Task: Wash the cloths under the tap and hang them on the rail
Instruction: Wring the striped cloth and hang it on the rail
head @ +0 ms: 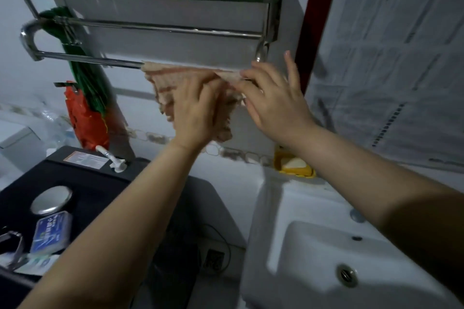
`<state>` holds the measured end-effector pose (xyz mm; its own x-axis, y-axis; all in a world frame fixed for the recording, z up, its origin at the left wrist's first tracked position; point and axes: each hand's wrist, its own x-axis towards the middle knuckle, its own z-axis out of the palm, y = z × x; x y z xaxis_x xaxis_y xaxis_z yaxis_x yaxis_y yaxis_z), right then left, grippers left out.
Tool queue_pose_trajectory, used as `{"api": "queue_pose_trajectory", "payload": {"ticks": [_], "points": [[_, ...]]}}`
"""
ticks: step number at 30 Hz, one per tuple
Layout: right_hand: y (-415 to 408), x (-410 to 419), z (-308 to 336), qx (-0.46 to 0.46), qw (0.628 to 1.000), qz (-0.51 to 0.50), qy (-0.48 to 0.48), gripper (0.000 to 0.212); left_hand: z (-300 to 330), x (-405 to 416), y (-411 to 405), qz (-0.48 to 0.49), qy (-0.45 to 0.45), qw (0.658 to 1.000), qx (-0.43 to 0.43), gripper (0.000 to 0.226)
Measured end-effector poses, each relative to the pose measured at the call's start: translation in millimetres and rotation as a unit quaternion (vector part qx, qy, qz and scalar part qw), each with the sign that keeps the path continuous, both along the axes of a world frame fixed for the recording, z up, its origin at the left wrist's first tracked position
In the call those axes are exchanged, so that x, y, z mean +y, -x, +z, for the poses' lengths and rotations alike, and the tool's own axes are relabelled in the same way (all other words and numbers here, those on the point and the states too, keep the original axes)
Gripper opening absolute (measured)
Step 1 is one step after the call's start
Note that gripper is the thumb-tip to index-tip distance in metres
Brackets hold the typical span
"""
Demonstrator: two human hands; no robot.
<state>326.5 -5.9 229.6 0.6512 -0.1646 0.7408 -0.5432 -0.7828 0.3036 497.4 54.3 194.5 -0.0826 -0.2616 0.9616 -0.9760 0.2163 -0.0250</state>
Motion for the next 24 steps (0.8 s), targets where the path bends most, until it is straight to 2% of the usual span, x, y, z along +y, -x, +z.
{"api": "queue_pose_trajectory", "payload": {"ticks": [1,3,6,7,9,12,16,19,21,24], "points": [[13,2,-9,-0.028,0.999,0.027,-0.009,0.032,-10,1,20,-0.053,0.004,0.999,-0.006,0.021],[44,4,-35,-0.069,0.994,0.069,-0.052,0.027,-34,3,61,-0.131,-0.049,0.990,0.007,0.022],[98,2,-82,-0.043,0.976,0.045,-0.210,0.021,-74,2,115,-0.160,-0.196,0.966,0.049,0.019],[117,1,-99,-0.020,0.959,0.016,-0.284,0.021,-87,1,133,-0.156,-0.257,0.951,0.068,0.016],[156,0,-130,0.028,0.898,-0.053,-0.436,0.020,-112,-4,169,-0.144,-0.379,0.909,0.098,0.013],[219,4,-171,0.063,0.818,-0.115,-0.560,0.020,-145,-11,227,-0.139,-0.520,0.835,0.117,0.012],[305,13,-213,0.078,0.752,-0.146,-0.638,0.016,-181,-22,305,-0.113,-0.659,0.737,0.101,0.021],[356,13,-237,0.088,0.712,-0.182,-0.673,0.014,-203,-25,349,-0.097,-0.718,0.682,0.099,0.023],[399,3,-252,0.074,0.715,-0.227,-0.657,0.014,-212,-30,382,-0.099,-0.736,0.660,0.117,0.022],[460,-20,-266,0.025,0.738,-0.337,-0.584,0.018,-221,-36,422,-0.107,-0.740,0.644,0.160,0.019]]}}
